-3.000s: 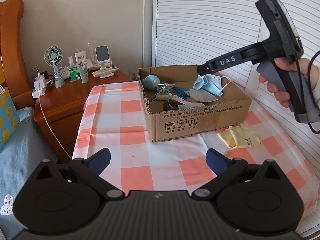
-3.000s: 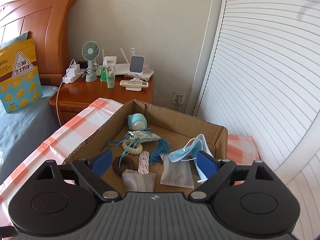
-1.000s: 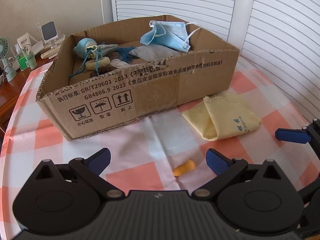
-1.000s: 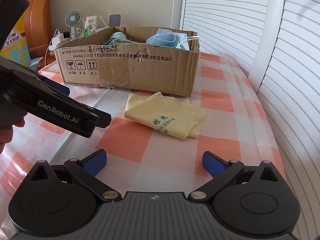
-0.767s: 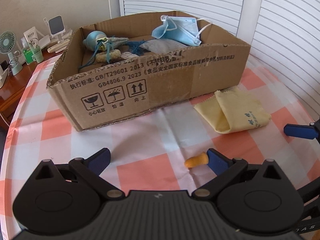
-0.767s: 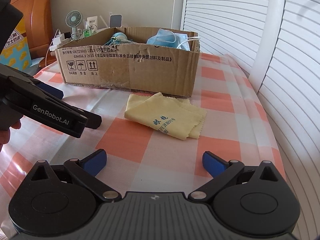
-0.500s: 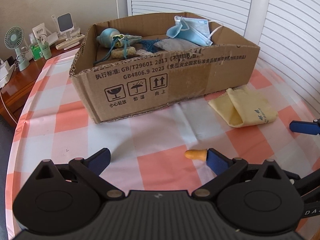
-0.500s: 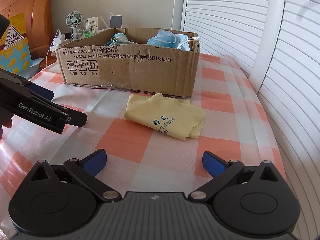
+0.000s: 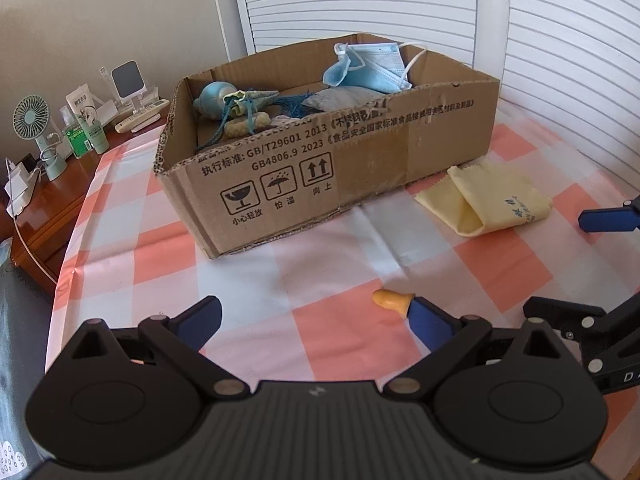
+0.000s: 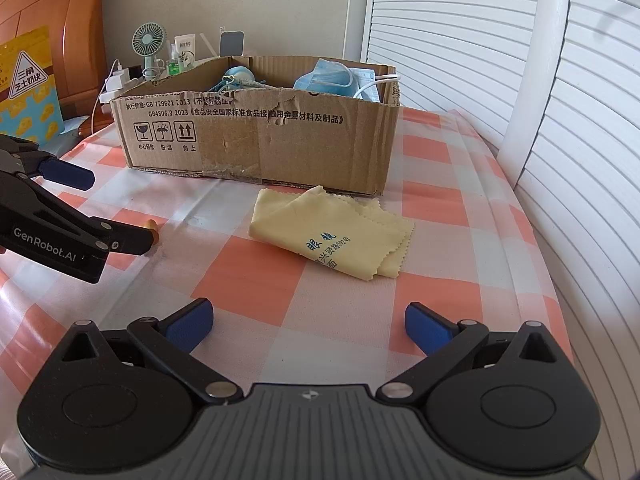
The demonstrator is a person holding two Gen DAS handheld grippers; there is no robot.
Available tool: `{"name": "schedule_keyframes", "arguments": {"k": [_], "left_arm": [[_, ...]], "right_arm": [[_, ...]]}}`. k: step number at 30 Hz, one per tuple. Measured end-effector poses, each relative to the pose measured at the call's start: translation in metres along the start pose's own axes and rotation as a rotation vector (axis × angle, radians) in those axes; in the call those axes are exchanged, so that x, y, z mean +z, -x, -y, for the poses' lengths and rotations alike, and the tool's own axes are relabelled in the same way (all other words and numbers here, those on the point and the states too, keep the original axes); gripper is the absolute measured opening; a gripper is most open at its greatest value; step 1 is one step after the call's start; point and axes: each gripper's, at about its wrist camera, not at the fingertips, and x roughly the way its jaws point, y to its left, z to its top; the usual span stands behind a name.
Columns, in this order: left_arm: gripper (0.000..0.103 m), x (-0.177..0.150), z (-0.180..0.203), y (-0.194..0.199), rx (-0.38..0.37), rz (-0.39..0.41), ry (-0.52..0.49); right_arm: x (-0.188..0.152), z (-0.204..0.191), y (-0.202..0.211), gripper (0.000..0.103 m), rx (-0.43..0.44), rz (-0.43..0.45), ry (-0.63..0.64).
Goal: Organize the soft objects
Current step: 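Move the left tool toward the small orange earplug while the right tool returns toward the yellow cloth, then close the left tool on the orange earplug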
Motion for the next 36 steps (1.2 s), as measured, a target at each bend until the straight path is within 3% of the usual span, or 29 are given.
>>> {"name": "schedule_keyframes", "arguments": {"k": [4, 8, 16, 21, 31, 36], "left_arm": [[0.098, 0.0, -0.002, 0.0, -0.019, 0.009, 0.011], [0.08, 0.001, 0.0, -0.002, -0.048, 0.013, 0.007], [0.075, 0.001, -0.012, -0.003, -0.052, 0.012, 0.033], [0.062, 0.001, -0.004, -0.001, -0.08, 0.021, 0.037], [0.024, 0.003, 0.007, 0.002, -0.131, 0.036, 0.024], [0.021, 0.003, 0.009, 0.002, -0.125, 0.036, 0.026]], "right_arm": [[0.0, 0.0, 0.0, 0.103, -0.001, 0.0, -0.001], [0.0, 0.0, 0.0, 0.103, -0.001, 0.0, -0.001], [0.0, 0.0, 0.0, 0.103, -0.001, 0.001, -0.001], [0.0, 0.0, 0.0, 0.103, 0.0, 0.001, -0.001], [0.0, 0.0, 0.0, 0.103, 0.0, 0.001, -0.001], [0.0, 0.0, 0.0, 0.103, 0.0, 0.0, 0.0]]}}
